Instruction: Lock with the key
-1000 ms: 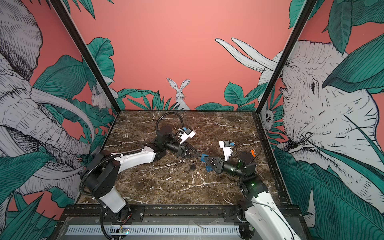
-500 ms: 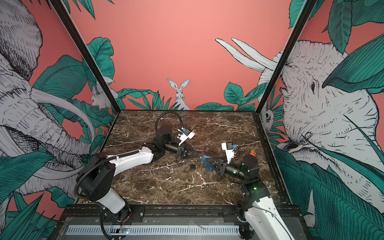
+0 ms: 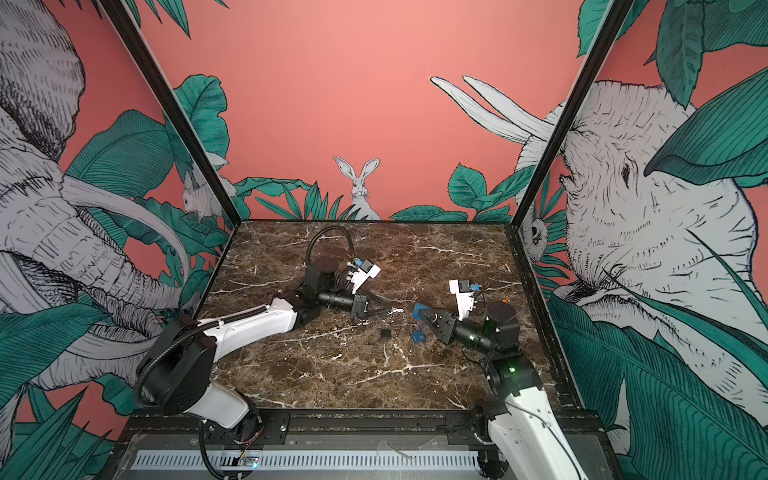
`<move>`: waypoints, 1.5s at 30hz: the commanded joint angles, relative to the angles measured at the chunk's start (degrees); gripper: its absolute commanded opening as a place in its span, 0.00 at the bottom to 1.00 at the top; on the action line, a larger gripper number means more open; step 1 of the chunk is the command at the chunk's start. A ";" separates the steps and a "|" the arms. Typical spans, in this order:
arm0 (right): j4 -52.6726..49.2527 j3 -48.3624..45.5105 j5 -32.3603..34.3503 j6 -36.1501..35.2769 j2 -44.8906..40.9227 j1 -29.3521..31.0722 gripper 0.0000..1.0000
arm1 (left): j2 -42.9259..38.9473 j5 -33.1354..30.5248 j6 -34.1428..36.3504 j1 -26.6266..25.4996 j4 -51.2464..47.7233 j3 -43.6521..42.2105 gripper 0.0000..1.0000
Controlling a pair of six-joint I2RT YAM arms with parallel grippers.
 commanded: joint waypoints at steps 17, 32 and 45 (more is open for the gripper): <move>-3.65 15.82 -0.13 -7.07 30.75 11.72 0.00 | -10.71 -50.48 -26.80 0.47 11.85 -24.80 0.00; -19.14 32.53 -3.89 -24.40 53.30 17.44 0.00 | -4.77 -50.82 -34.98 0.84 19.15 -31.20 0.00; -34.34 49.36 -2.53 -36.24 72.24 22.37 0.00 | 1.85 -48.03 -37.85 0.41 23.65 -31.31 0.01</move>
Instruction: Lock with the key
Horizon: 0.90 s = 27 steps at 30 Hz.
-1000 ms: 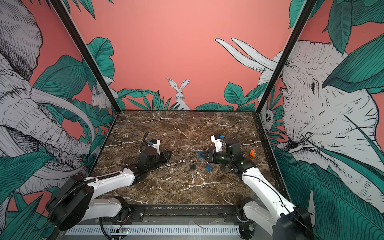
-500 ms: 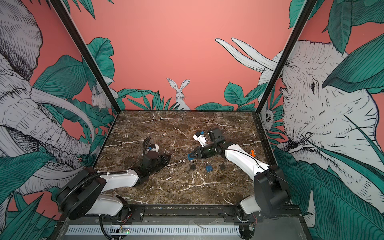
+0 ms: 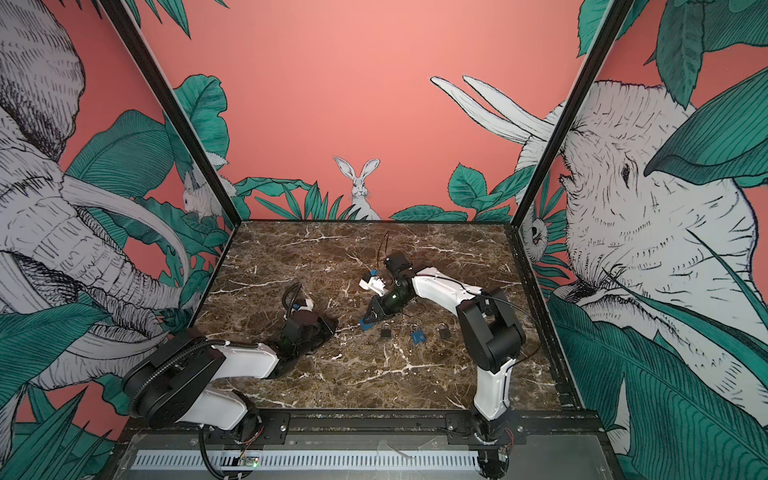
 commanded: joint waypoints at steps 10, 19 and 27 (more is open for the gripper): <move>-9.38 11.21 0.06 -6.57 9.79 3.33 0.00 | 5.49 2.63 -3.46 -0.43 8.27 -1.60 0.20; -10.79 14.70 0.72 -7.30 14.21 4.44 0.00 | -5.22 -0.55 0.85 -0.44 -0.73 -3.58 0.46; -19.07 20.49 1.96 -12.96 19.25 7.07 0.00 | -19.84 -2.06 10.94 -0.41 -14.19 -1.20 0.53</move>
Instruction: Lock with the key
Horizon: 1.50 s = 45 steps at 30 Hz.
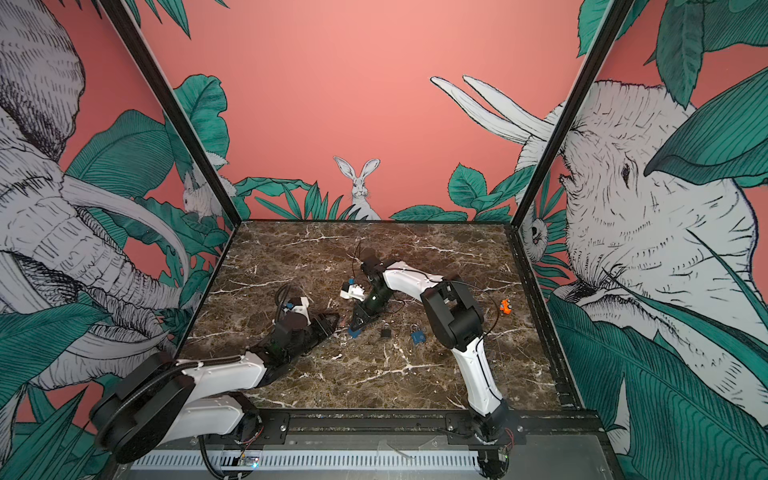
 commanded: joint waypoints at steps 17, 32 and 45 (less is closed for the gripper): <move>-13.11 14.61 11.45 -6.06 10.98 2.11 0.05 | -8.79 -3.12 9.27 -0.15 -11.51 0.34 0.54; -5.22 17.27 20.58 -2.17 7.47 0.84 0.45 | -9.30 -2.47 12.88 -0.15 -12.38 0.96 0.53; 16.59 -3.30 39.47 6.73 -15.63 -0.59 0.48 | -6.54 -6.26 24.88 -0.15 -20.99 9.76 0.56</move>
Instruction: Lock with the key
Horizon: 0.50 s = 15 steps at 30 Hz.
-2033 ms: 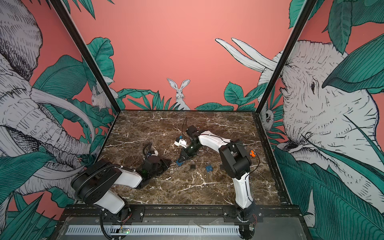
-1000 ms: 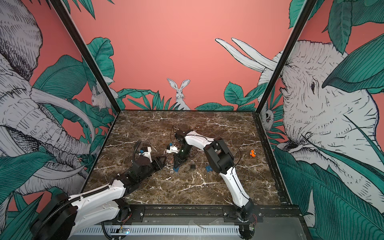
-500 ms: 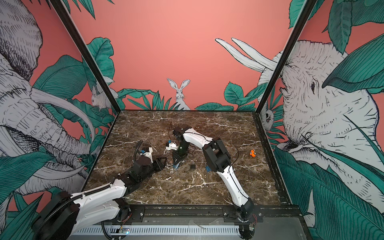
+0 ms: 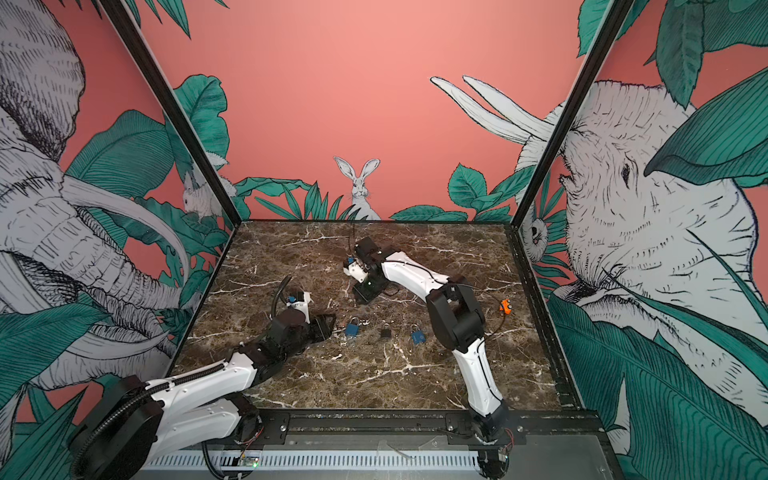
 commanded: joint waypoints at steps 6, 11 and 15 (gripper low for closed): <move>17.49 -26.24 13.36 5.78 -29.29 -0.66 0.58 | -4.34 -19.30 19.42 -0.11 -15.12 11.31 0.57; 14.04 -30.01 16.22 4.31 -38.36 -1.06 0.80 | -5.20 -36.50 25.25 3.14 -18.28 14.10 0.68; 12.25 -31.76 17.76 3.95 -42.30 -1.22 0.89 | -6.22 -42.18 25.87 11.35 -15.63 12.35 0.77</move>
